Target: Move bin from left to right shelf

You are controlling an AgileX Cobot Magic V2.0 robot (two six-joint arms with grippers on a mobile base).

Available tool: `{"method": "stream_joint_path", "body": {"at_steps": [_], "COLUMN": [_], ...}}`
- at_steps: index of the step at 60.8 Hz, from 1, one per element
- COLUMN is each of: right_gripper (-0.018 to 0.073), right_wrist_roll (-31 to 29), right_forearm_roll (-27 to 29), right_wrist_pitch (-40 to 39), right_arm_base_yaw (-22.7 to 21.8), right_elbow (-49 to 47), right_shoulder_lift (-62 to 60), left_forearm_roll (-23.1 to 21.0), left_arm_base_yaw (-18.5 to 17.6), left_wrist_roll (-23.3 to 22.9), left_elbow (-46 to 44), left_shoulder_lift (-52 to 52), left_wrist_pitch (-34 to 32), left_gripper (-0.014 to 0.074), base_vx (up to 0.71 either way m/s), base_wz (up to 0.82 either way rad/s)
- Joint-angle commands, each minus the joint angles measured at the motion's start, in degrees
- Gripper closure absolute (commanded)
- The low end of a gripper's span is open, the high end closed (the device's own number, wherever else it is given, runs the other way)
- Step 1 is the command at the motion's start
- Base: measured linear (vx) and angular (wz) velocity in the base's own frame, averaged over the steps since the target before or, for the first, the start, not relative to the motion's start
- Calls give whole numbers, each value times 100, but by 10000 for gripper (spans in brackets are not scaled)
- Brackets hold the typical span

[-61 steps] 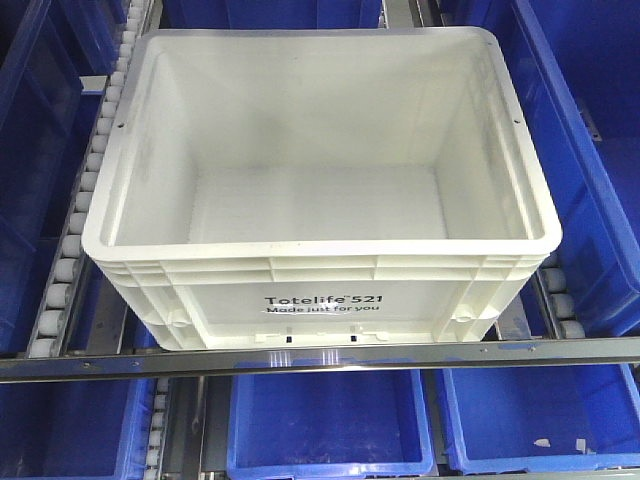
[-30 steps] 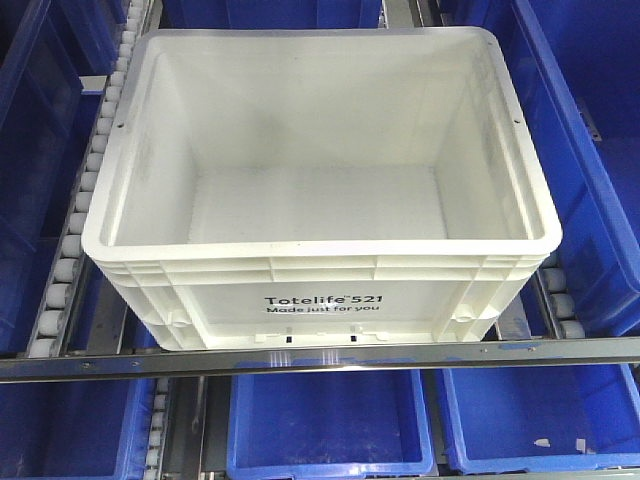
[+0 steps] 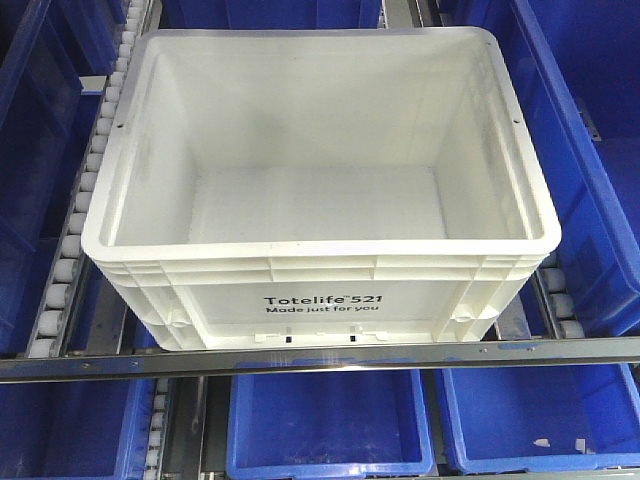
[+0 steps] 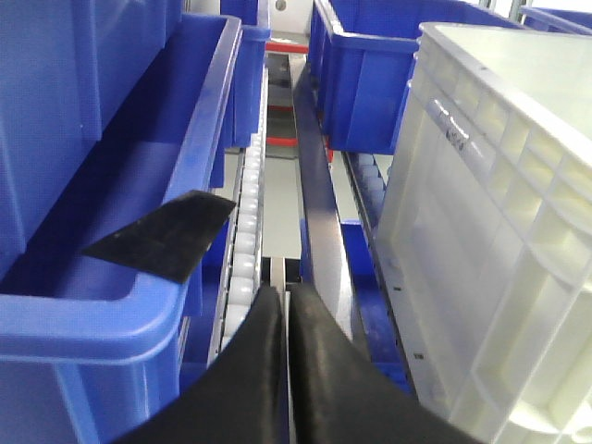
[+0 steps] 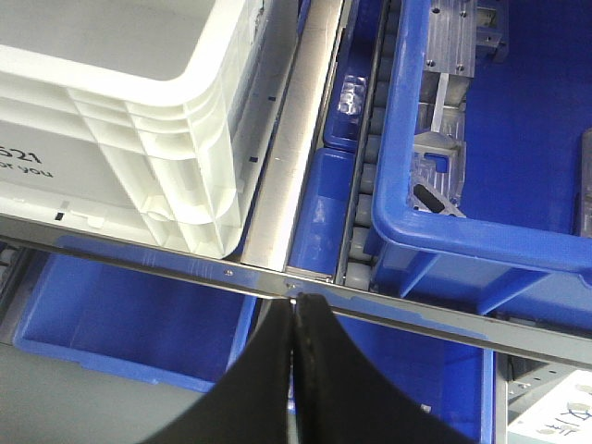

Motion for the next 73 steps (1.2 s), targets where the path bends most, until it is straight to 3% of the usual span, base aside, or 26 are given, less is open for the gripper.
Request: {"method": "stream_joint_path", "body": {"at_steps": [1, 18, 51, 64, 73], "right_gripper": [567, 567, 567, 567, 567], "right_wrist_roll": [-30, -30, -30, -30, -30], "right_forearm_roll": [-85, -85, -85, -85, -85], "right_wrist_pitch": [-337, -337, -337, -337, -337], "right_arm_base_yaw": [-30, -30, -30, -30, -30], "right_elbow": [-143, -143, -143, -143, -143], "right_shoulder_lift": [56, 56, 56, 56, 56], "left_forearm_roll": [-5, 246, 241, 73, 93], "left_arm_base_yaw": [-13, -13, -166, 210, 206], "left_wrist_roll": [14, 22, 146, 102, 102], "left_elbow": [-97, -97, -97, -97, -97], "left_shoulder_lift": [-76, -76, -76, -76, -76], "left_wrist_pitch": [-691, -947, -1095, -1092, -1093], "left_gripper": [595, 595, 595, 595, 595], "base_vx": [0, 0, 0, 0, 0], "base_wz": [0, 0, 0, 0, 0]}}
